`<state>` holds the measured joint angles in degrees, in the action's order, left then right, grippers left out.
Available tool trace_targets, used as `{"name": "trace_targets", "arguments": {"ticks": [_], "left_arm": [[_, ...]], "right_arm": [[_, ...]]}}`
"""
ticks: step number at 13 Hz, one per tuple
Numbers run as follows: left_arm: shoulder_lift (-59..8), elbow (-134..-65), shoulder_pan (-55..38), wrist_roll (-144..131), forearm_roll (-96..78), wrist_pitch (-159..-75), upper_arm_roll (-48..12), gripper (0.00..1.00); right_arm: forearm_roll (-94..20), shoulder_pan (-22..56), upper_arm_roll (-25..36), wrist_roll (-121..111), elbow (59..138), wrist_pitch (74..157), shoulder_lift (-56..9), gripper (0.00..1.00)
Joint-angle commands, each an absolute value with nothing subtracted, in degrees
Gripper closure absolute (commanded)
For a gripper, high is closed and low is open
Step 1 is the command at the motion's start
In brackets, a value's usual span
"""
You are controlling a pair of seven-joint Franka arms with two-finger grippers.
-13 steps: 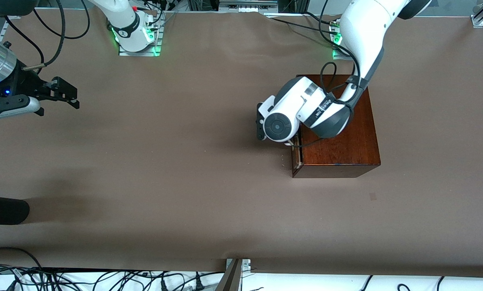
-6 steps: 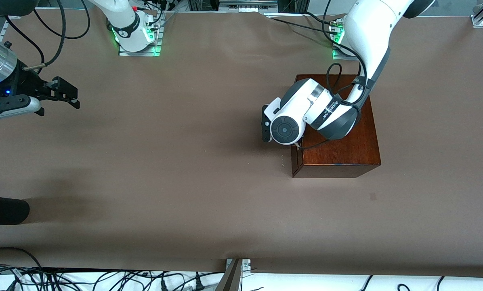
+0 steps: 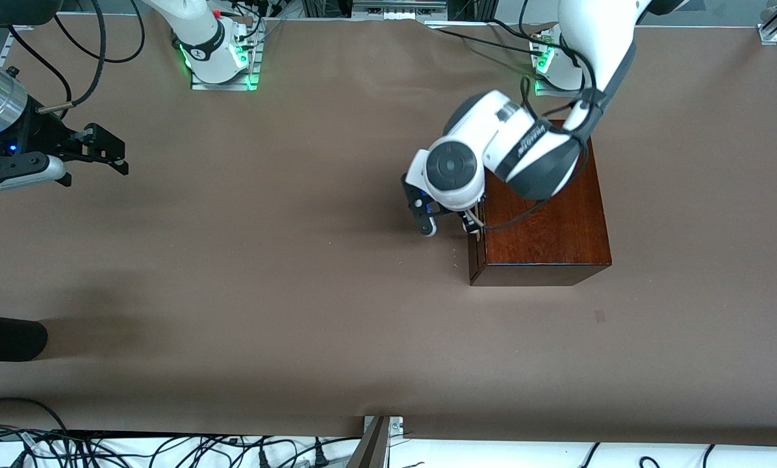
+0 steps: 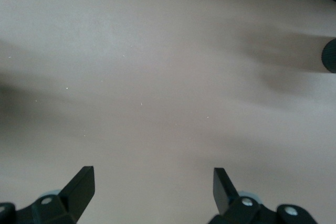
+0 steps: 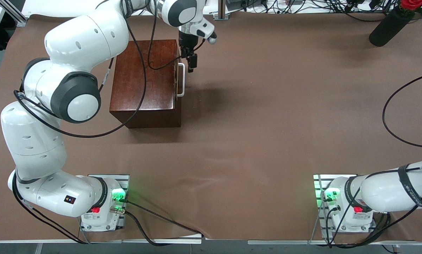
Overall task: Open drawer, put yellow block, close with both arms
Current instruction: 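Push the drawer shut into the box with the left gripper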
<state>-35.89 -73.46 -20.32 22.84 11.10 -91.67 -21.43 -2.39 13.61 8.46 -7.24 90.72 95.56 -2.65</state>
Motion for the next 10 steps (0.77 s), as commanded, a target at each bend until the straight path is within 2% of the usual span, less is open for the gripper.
{"name": "trace_targets", "arguments": {"ticks": [1, 4, 10], "left_arm": [[-35.95, -68.49, -20.66, 16.7, 14.05, -93.25, -20.83, 0.0], [-35.51, -64.43, -18.03, 17.05, 15.55, -91.5, -20.04, 0.0], [-34.72, -57.05, -14.34, 12.07, 17.93, -91.93, -13.28, 0.0]], "right_arm": [[-1.93, 13.1, 7.91, -6.86, 90.09, 95.01, -2.64, 0.0], [-1.93, 13.1, 7.91, -6.86, 90.09, 95.1, -2.64, 0.0], [-2.02, 13.18, 7.74, -6.59, 90.09, 95.01, -2.64, 0.0]]}}
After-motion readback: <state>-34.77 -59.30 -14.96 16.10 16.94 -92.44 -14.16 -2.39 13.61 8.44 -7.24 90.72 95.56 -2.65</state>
